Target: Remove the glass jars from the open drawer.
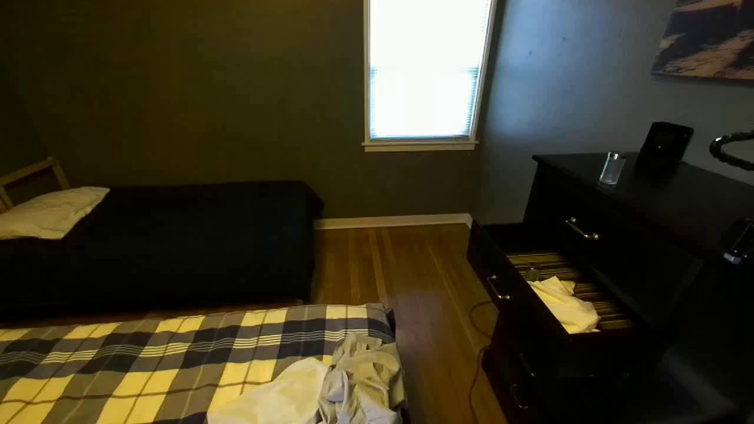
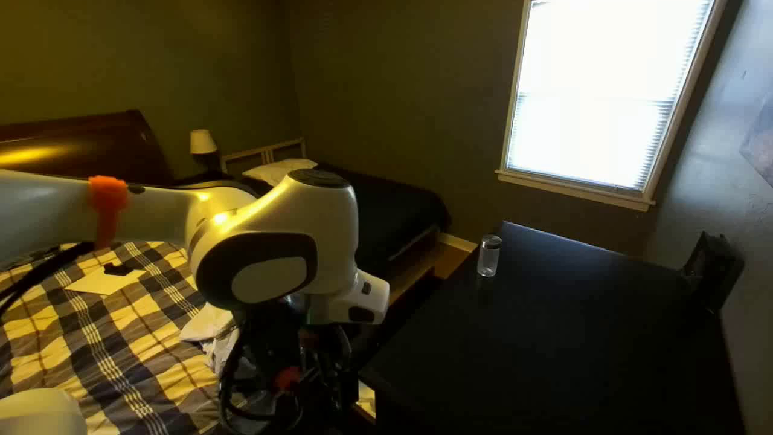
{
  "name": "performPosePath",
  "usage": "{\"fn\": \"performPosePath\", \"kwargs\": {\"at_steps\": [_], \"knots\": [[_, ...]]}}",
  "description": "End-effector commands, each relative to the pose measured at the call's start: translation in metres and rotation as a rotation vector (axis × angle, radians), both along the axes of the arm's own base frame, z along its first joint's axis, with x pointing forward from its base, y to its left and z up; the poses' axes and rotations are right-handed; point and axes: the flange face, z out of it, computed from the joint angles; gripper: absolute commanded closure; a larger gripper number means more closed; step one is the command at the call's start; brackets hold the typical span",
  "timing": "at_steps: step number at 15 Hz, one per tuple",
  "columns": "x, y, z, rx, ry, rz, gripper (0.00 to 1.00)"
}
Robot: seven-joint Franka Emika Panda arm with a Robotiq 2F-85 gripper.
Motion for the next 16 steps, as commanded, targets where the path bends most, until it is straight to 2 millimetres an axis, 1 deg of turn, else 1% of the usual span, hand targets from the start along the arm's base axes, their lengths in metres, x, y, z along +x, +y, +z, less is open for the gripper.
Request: {"fn": "performPosePath", "kwargs": {"at_steps": [1,14,15,16], "knots": [[0.000,0.000,0.000,0.000,0.001,0.000,0.00],[0.000,0.000,0.000,0.000,0.001,0.000,0.00],[0.004,0.004,0.000,0.003,-0.001,0.011,0.00],[0.009,0.012,0.002,0.019,-0.007,0.040,0.00]]}}
